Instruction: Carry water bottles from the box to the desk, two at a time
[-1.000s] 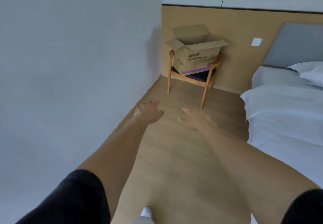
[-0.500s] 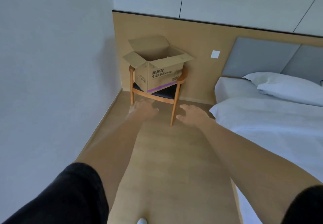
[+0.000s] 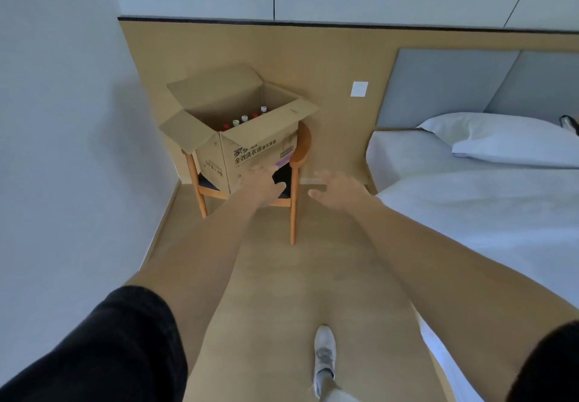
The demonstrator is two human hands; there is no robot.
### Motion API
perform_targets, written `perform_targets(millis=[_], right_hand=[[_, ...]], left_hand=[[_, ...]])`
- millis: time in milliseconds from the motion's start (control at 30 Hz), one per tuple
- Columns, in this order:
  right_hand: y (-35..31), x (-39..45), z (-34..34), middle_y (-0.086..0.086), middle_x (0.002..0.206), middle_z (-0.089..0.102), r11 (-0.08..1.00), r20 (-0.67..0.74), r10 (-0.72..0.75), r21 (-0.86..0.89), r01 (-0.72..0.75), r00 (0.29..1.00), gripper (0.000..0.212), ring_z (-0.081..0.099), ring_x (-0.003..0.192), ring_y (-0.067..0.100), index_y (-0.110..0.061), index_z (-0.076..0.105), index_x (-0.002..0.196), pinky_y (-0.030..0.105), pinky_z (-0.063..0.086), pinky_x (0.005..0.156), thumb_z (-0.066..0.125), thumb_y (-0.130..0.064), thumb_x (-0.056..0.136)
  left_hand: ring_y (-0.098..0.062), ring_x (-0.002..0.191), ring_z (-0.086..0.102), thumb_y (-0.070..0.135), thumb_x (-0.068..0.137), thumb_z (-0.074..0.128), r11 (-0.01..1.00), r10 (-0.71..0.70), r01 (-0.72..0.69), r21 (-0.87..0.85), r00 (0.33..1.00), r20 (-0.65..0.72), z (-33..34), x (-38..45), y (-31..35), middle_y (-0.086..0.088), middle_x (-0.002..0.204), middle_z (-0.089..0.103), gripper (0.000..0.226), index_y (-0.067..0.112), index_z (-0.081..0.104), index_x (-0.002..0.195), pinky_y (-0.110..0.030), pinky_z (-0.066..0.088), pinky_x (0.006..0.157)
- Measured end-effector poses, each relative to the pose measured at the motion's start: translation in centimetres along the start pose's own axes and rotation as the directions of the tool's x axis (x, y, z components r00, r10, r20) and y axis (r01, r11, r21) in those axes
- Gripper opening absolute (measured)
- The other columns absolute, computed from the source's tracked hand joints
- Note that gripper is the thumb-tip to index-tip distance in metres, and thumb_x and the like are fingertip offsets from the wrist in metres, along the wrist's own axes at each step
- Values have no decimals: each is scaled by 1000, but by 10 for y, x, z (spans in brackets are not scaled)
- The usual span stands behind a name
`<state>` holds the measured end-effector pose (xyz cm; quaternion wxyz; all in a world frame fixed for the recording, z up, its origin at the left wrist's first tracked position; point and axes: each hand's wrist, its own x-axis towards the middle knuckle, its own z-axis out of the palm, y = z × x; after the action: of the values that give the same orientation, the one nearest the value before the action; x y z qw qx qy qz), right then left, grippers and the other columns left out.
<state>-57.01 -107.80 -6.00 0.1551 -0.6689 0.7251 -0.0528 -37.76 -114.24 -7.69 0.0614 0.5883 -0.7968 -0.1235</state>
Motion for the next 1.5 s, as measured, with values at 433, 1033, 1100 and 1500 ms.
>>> perform_targets(millis=[433, 1033, 1100, 1500], right_hand=[[58, 305, -78, 9, 143, 51, 989, 50, -146, 48, 143, 988, 55, 50, 129, 31, -24, 40, 147, 46, 44, 102, 47, -49, 99], [8, 630, -90, 7, 155, 42, 928, 148, -368, 3, 372, 918, 61, 41, 140, 28, -24, 33, 156, 42, 39, 110, 50, -47, 101], [0, 672, -90, 5, 153, 45, 924, 186, -374, -5, 382, 908, 60, 44, 137, 27, -24, 35, 154, 40, 41, 107, 51, -46, 101], [-19, 828, -26, 7, 146, 54, 891, 409, -415, 2, 453, 813, 59, 52, 129, 29, -26, 40, 152, 40, 44, 105, 53, -49, 99]], left_hand=[[-32, 129, 48, 45, 99, 45, 982, -187, 185, -38, 981, -43, -15, 279, 10, -9, 144, 51, 52, 28, 41, 149, -47, 41, 103], [-34, 134, 47, 46, 104, 39, 850, -449, 408, -335, 892, -52, -1, 566, -105, -10, 149, 48, 52, 24, 42, 150, -49, 41, 108], [-34, 135, 46, 46, 104, 38, 832, -456, 418, -365, 890, -19, 2, 603, -117, -10, 150, 48, 51, 25, 42, 150, -48, 40, 110], [-32, 137, 45, 40, 107, 36, 741, -552, 545, -393, 827, 106, 41, 690, -199, -10, 150, 49, 46, 21, 47, 148, -44, 36, 113]])
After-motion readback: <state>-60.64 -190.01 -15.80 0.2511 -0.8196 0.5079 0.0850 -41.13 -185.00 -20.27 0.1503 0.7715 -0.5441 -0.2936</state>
